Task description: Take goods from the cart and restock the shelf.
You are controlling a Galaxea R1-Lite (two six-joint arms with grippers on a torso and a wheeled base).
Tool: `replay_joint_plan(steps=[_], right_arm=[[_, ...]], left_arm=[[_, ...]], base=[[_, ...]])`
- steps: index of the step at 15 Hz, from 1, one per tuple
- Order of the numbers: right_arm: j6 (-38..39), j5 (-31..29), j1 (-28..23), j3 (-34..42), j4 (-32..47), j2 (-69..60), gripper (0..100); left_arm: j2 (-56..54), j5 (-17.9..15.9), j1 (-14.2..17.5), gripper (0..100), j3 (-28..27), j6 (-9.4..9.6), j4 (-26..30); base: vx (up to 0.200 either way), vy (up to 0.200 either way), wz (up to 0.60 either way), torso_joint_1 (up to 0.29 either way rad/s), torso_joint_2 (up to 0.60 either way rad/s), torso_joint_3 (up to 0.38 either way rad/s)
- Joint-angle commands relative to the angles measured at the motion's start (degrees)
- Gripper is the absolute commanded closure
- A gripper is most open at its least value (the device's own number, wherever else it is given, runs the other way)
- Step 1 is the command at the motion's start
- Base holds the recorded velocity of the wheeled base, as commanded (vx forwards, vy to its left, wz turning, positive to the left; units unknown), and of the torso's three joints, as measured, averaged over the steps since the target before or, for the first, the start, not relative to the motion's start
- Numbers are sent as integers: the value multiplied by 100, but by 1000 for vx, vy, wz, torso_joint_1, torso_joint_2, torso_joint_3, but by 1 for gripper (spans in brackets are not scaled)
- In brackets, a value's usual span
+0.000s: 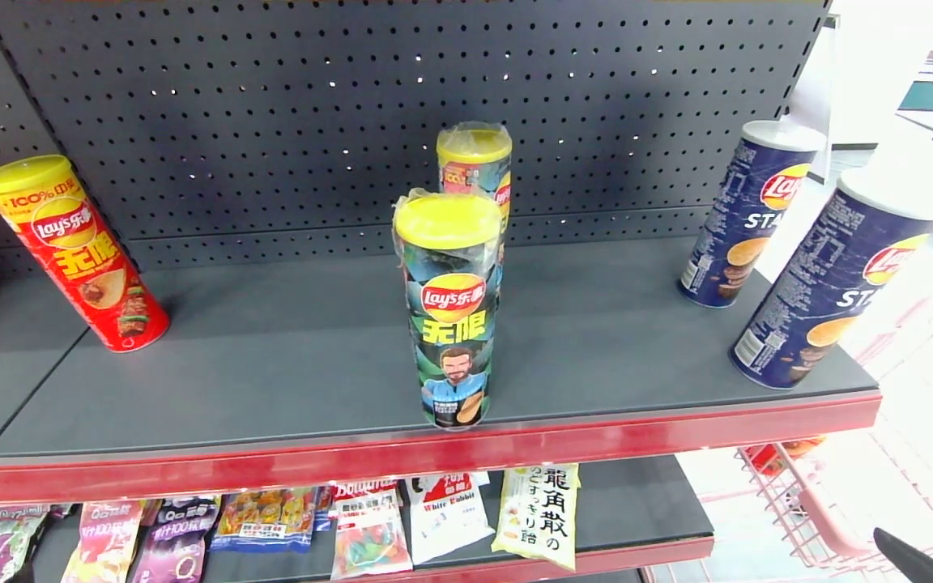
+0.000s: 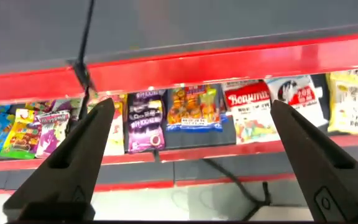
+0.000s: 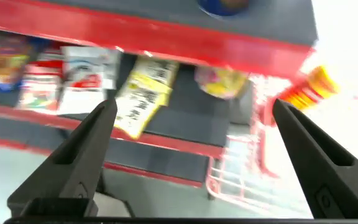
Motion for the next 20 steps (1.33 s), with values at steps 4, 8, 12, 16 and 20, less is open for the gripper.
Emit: replay_joint_plan(steps=[4,8,12,16,20], right_arm=[[90,-660,-264,-157,-5,-181,0],[82,-748,-414,-403,-32,83,0],[38,-774,-422,-552,-14,268,0],[-15,-765,-414,-570,-5,276,0],[-173,-757,-405,-561,-5,250,0]], left_arm=[[-408,184,966,0,128,-68,373],[-312,-449,966,0,-154,107,338],[-321,-475,790,0,-154,1013,329],[-356,-475,746,0,-189,1048,320],[-364,-466,746,0,-189,1039,320]], base=[[0,0,0,0,0,0],[0,0,0,0,0,0],[0,0,0,0,0,0],[-50,0,0,1,2,2],[-200,0,0,7,1,0]])
